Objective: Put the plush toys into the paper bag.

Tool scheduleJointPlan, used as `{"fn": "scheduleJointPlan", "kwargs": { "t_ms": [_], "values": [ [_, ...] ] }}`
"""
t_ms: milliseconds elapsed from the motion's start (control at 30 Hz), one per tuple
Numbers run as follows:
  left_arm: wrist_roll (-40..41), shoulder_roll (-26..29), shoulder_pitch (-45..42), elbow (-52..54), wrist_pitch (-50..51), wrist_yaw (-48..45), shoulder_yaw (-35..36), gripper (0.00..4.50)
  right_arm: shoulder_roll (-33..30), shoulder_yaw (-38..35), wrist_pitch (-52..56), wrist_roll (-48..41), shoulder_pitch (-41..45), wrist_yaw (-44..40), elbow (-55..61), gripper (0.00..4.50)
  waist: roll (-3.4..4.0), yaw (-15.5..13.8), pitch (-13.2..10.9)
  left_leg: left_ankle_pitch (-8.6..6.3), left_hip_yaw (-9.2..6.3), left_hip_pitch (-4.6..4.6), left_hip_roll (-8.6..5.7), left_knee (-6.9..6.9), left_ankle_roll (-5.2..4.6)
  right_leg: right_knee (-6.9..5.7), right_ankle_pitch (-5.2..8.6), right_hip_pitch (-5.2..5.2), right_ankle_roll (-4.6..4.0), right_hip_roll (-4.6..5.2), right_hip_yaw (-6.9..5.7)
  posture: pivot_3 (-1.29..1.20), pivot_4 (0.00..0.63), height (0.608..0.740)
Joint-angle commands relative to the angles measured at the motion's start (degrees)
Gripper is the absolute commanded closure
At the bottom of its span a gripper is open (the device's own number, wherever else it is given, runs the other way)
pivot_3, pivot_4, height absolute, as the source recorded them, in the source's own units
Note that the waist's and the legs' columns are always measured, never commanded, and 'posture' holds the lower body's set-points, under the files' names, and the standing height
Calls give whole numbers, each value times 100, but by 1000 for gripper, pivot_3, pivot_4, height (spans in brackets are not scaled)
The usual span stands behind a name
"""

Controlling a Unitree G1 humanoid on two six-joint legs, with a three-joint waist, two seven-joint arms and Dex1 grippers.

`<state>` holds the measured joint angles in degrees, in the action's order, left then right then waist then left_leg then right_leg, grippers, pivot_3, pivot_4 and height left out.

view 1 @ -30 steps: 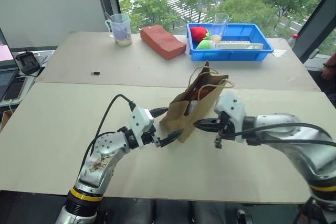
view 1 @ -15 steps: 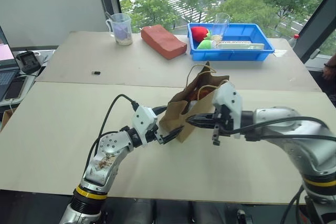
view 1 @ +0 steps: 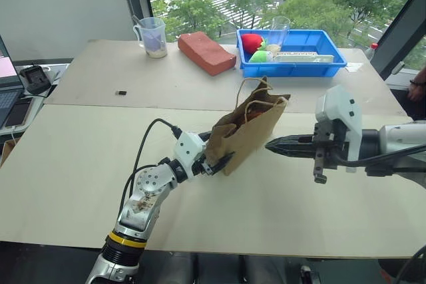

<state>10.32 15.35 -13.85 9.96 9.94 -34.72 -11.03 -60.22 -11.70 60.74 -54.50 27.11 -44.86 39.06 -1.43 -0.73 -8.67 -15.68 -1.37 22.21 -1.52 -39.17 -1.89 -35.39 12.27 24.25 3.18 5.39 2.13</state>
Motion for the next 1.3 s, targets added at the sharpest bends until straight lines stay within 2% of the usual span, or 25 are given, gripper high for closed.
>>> {"fn": "scheduleJointPlan", "kwargs": {
  "t_ms": [33,133,167,367,500,600,700,833,1200,1300],
  "values": [
    [-4,-56,-205,-85,-159,7,49,2720,-173,-308,30,-201,209,54,2,4500,0,-2,0,0,0,0,0,0,0,0,0,-1,0,0,0,0,150,740],
    [-23,-110,-298,-259,-172,31,30,4156,-227,-301,29,-269,277,126,-46,4500,0,-6,0,0,0,-1,0,-1,0,1,0,-3,0,0,-1,0,150,740],
    [-27,-127,-349,-344,-187,26,30,4477,-234,-282,12,-260,272,145,-57,4500,0,-5,0,0,0,0,-1,-1,0,1,0,-2,0,1,0,0,150,740],
    [526,-115,-734,-533,111,-357,331,4477,-337,-254,-30,-255,311,150,-153,4500,0,-4,0,0,1,3,-1,-1,0,0,0,1,0,1,0,0,150,740],
    [1459,702,-1494,-919,589,-1855,802,4477,-990,-617,79,-373,460,-461,-772,4500,0,0,-1,1,-1,10,0,-4,0,-10,0,11,0,-2,-5,0,150,740],
    [1617,1205,-1942,-1432,525,-2935,748,4477,-1358,-767,-18,-230,493,-786,-1239,4500,2,12,0,0,2,1,4,-4,-1,-3,0,2,0,-7,-8,0,150,740],
    [1724,1394,-2356,-1933,469,-3861,653,4477,-1590,-789,-203,11,540,-997,-1599,4500,2,10,0,-2,5,3,2,-4,-4,8,1,-1,0,-6,-9,0,150,740],
    [1331,1351,-2705,-2928,-215,-4726,369,4477,-1665,-759,-350,239,677,-1039,-1904,4500,1,13,0,-3,8,8,1,-4,-6,14,0,3,1,-6,-9,0,150,740],
    [826,812,-3253,-4708,-1450,-5475,306,4477,-1534,-838,-169,98,442,-1008,-1640,4500,1,8,0,-5,8,17,4,-4,-9,13,0,10,1,-4,-8,0,150,740],
    [781,820,-3338,-4856,-1496,-5520,368,3671,-1525,-831,-186,98,429,-1015,-1639,4500,1,9,0,-5,8,18,4,-4,-9,12,0,12,1,-3,-7,0,150,740]
  ]
}}
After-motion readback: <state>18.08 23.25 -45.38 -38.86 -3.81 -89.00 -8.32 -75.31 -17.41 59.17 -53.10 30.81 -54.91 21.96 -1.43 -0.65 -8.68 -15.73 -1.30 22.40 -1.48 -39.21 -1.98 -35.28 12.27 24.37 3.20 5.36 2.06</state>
